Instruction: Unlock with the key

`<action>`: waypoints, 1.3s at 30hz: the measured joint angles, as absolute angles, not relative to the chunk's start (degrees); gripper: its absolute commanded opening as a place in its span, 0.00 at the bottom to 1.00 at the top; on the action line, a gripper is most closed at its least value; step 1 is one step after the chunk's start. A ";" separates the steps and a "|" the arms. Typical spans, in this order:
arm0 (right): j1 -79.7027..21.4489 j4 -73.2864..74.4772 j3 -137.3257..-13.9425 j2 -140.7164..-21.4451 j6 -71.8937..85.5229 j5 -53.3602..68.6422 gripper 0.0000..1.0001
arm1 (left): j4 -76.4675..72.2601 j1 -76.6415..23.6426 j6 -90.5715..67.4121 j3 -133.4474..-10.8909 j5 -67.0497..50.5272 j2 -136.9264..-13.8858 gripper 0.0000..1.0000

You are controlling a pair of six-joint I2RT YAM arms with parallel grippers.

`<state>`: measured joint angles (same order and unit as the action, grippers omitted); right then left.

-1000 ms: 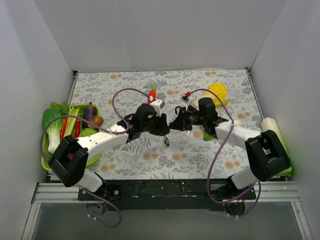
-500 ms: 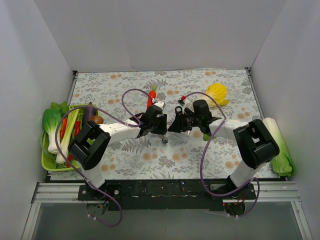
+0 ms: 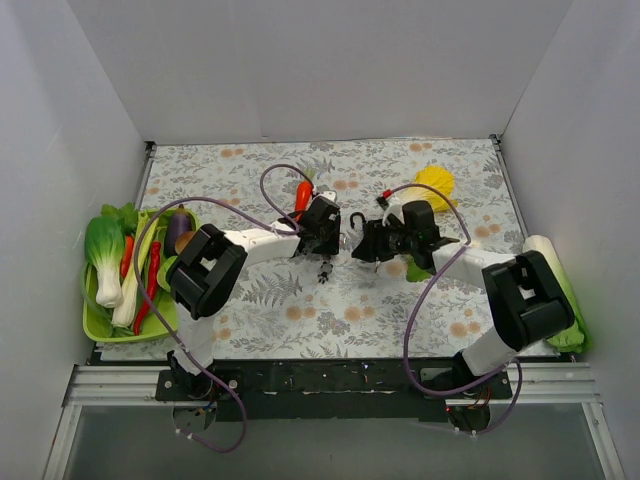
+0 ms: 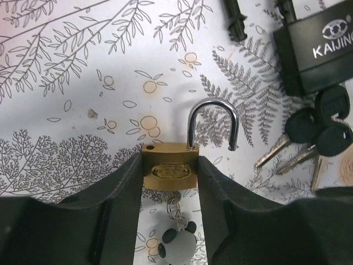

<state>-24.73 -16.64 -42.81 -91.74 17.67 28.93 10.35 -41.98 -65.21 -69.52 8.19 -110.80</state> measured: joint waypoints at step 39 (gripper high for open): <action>-22.28 3.33 -34.92 -52.58 13.47 7.60 0.60 | 12.56 -37.91 -66.13 -75.92 10.44 -114.43 0.98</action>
<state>-22.28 3.33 -34.92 -52.58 13.47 7.60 12.56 -37.91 -66.13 -75.92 10.44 -114.43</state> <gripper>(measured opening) 0.600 0.967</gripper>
